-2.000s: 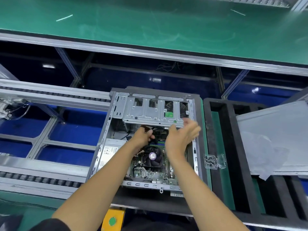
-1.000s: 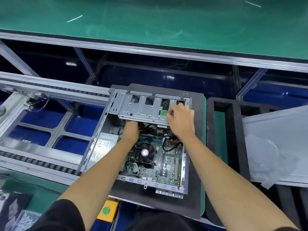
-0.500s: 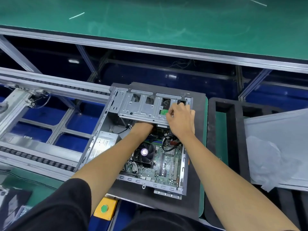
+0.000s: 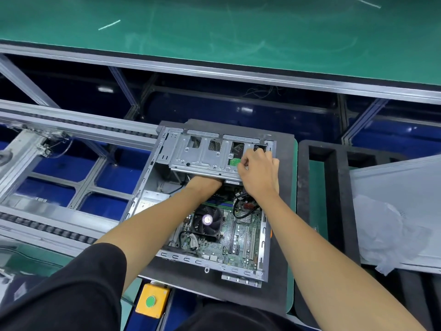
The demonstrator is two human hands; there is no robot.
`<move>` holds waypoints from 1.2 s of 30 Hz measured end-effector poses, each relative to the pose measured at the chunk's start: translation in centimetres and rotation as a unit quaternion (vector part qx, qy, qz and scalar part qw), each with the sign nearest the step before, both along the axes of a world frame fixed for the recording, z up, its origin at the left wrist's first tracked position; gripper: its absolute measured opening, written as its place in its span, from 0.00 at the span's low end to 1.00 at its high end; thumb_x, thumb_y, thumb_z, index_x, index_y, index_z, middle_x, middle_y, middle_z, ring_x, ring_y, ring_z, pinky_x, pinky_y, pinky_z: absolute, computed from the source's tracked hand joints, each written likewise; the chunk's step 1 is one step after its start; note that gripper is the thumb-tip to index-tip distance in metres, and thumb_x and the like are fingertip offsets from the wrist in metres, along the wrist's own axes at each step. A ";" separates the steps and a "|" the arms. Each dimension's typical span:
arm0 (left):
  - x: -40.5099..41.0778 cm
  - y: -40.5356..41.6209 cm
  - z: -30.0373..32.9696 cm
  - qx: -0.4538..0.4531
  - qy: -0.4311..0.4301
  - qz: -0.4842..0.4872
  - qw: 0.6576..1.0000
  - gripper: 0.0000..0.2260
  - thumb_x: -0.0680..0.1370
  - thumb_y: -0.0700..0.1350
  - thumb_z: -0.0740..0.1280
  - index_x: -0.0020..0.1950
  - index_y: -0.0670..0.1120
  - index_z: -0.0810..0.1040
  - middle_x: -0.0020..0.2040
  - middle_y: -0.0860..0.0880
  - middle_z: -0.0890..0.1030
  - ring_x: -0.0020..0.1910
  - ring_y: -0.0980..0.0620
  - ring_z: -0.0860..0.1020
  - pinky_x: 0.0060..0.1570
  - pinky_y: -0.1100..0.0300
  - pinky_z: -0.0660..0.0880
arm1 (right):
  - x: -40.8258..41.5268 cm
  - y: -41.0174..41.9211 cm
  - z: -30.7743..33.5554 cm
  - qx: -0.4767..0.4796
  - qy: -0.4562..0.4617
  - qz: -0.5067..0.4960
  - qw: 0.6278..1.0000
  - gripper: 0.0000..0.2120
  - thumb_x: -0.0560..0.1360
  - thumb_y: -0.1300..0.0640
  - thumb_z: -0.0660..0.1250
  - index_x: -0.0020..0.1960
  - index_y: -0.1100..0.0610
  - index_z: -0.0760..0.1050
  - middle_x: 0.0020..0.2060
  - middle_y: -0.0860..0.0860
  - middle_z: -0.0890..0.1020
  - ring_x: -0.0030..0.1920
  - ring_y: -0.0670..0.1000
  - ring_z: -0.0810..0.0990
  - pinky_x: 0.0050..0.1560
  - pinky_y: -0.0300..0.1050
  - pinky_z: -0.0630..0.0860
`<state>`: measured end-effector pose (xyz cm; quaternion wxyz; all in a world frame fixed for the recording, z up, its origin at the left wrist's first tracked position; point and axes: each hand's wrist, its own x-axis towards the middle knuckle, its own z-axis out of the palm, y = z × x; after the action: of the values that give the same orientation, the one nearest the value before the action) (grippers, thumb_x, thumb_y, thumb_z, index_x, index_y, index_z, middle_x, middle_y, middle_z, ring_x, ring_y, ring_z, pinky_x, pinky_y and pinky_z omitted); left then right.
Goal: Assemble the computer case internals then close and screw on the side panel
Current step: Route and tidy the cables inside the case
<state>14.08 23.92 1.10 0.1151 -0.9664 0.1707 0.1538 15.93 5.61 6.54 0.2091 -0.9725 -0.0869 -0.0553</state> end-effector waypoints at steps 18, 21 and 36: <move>-0.7 -1.9 0.9 0.068 0.046 -0.004 0.997 0.11 0.80 0.34 0.65 0.60 0.42 0.80 0.57 0.46 0.83 0.55 0.42 0.82 0.47 0.48 0.78 | -0.1 0.1 -0.2 -0.011 -0.010 0.000 1.000 0.04 0.77 0.49 0.60 0.43 0.46 0.69 0.43 0.45 0.72 0.47 0.51 0.67 0.49 0.47 0.59; 0.2 -0.3 0.7 -0.039 0.039 0.027 0.998 0.20 0.81 0.34 0.61 0.74 0.42 0.71 0.73 0.42 0.73 0.71 0.40 0.72 0.70 0.45 0.70 | -0.1 0.1 -0.1 -0.010 -0.006 0.005 1.000 0.04 0.77 0.49 0.60 0.44 0.46 0.69 0.43 0.45 0.72 0.47 0.51 0.67 0.50 0.48 0.60; -0.3 -0.7 0.1 0.025 -0.043 -0.009 0.999 0.22 0.82 0.34 0.60 0.76 0.39 0.66 0.76 0.39 0.68 0.74 0.37 0.68 0.72 0.42 0.68 | -0.3 0.0 0.1 -0.009 -0.004 0.015 1.000 0.04 0.78 0.49 0.60 0.45 0.48 0.70 0.44 0.46 0.72 0.48 0.52 0.66 0.50 0.48 0.59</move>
<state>13.82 23.21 1.23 0.1476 -0.9675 0.1704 0.1149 15.58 5.58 6.60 0.2006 -0.9726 -0.1033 -0.0554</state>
